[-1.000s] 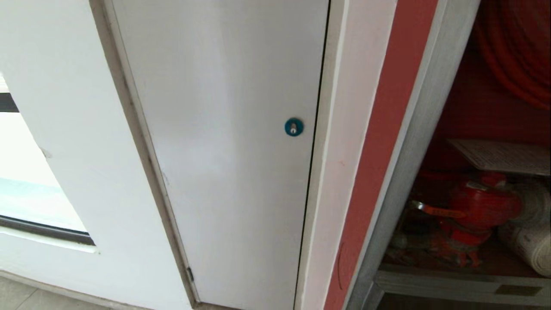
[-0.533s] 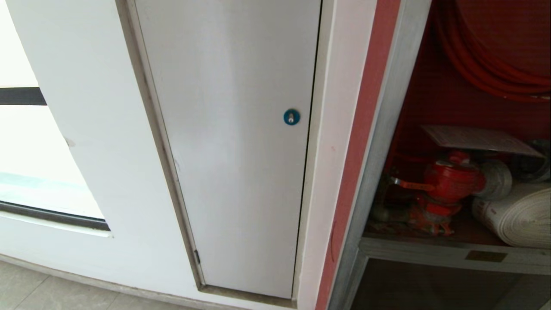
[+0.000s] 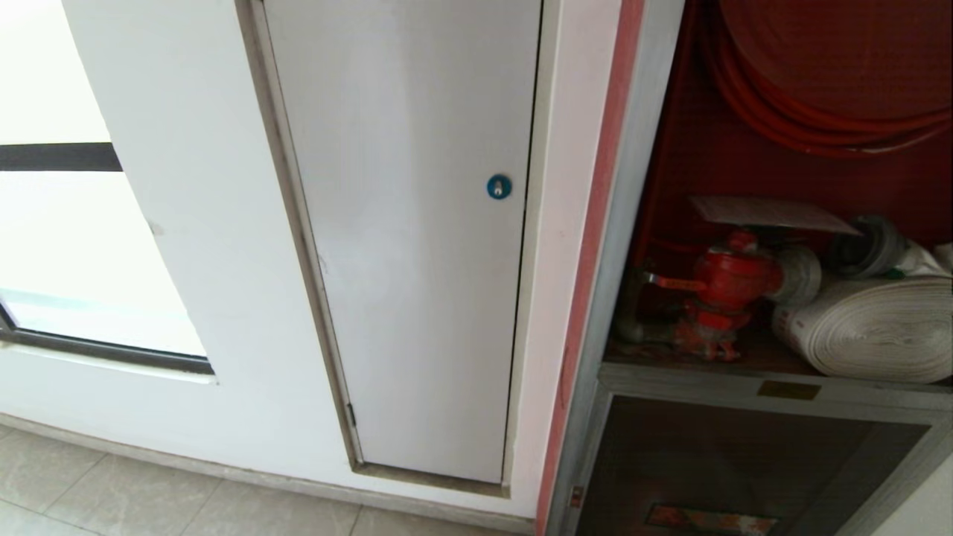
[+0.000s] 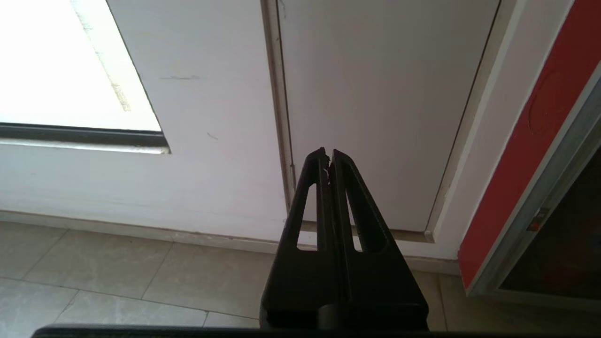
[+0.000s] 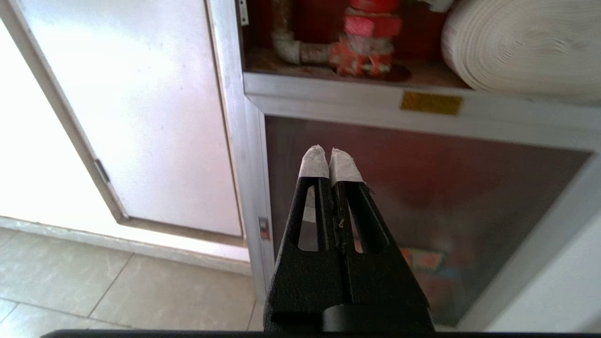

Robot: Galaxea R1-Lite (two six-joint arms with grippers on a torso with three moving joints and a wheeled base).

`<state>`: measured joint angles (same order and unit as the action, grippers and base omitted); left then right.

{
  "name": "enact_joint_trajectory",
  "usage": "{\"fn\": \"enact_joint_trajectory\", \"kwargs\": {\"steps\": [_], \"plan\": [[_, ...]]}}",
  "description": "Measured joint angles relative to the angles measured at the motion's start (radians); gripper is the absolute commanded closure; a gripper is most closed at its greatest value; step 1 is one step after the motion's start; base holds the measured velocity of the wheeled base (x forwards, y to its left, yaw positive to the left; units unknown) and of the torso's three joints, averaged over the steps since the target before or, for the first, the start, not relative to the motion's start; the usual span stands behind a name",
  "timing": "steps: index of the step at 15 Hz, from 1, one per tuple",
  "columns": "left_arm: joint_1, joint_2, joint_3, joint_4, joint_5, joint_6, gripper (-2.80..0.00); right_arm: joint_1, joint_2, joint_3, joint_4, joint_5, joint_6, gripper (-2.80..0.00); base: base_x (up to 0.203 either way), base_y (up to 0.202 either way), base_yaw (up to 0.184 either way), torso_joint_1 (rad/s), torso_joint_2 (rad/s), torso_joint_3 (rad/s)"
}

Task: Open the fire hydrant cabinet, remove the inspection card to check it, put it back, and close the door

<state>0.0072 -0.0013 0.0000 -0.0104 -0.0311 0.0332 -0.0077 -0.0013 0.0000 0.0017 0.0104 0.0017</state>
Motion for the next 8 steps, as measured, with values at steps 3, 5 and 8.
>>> {"fn": "enact_joint_trajectory", "kwargs": {"steps": [3,5,8], "plan": [[0.000,0.000,0.000,0.000,0.000,0.000,0.00,0.000,0.000,0.000,0.000,0.000,0.000,0.00,-0.197,0.000,0.002,0.004,0.00,0.002],[0.000,0.000,0.000,0.000,0.001,0.000,0.00,0.000,0.000,0.000,0.000,0.000,0.000,0.00,-0.195,0.000,0.000,0.001,0.00,0.001],[0.000,0.000,0.000,0.000,0.000,0.000,0.00,0.000,0.000,0.000,0.000,0.000,0.000,0.00,-0.198,0.000,0.002,0.003,0.00,0.002]]}}
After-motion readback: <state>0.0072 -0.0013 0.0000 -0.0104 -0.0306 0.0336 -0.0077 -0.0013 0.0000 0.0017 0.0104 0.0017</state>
